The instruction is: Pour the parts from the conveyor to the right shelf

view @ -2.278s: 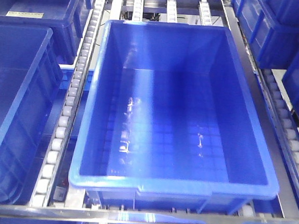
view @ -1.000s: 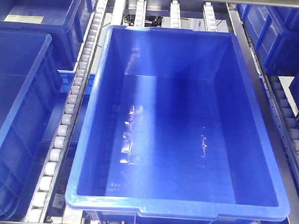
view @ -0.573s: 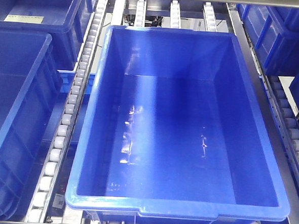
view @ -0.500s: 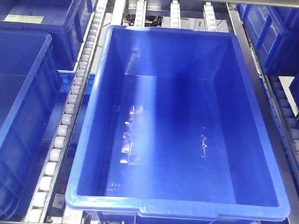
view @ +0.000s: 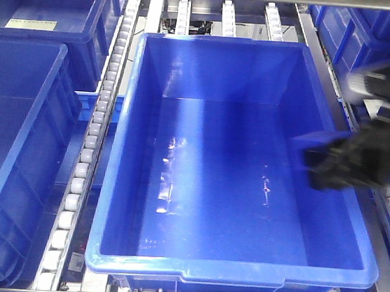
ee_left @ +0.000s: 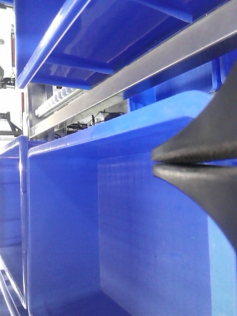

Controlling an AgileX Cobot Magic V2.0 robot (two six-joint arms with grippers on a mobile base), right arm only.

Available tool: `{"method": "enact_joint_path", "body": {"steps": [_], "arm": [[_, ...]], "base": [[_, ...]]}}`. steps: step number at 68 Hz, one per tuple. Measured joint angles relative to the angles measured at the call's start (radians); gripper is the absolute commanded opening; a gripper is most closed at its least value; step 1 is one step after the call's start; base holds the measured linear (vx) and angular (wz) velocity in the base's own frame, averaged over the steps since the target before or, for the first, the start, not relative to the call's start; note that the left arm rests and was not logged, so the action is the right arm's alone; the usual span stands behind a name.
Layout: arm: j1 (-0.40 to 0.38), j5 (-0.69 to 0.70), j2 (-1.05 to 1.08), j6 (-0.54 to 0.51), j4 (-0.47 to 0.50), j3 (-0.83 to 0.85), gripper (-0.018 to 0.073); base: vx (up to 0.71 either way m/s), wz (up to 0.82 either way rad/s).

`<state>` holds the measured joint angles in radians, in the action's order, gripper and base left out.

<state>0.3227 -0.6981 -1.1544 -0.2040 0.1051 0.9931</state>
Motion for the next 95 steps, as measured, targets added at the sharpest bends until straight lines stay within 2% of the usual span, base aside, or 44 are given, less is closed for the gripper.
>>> {"method": "enact_joint_path", "body": {"steps": [12,38,63,72,87,95], "arm": [[0.035,-0.088,-0.201,0.003,0.008,0.120,-0.0006],[0.039,-0.213,-0.626,0.008,0.045,0.394,-0.0006],[0.039,-0.294,-0.863,0.010,0.056,0.568,0.0027],[0.039,-0.305,-0.899,0.010,0.056,0.577,0.0146],[0.039,-0.309,-0.905,0.011,0.056,0.581,0.0533],[0.039,-0.309,-0.905,0.011,0.057,0.581,0.0646]], "base": [[0.00,0.00],[0.00,0.00],[0.00,0.00],[0.00,0.00],[0.00,0.00],[0.00,0.00]]}}
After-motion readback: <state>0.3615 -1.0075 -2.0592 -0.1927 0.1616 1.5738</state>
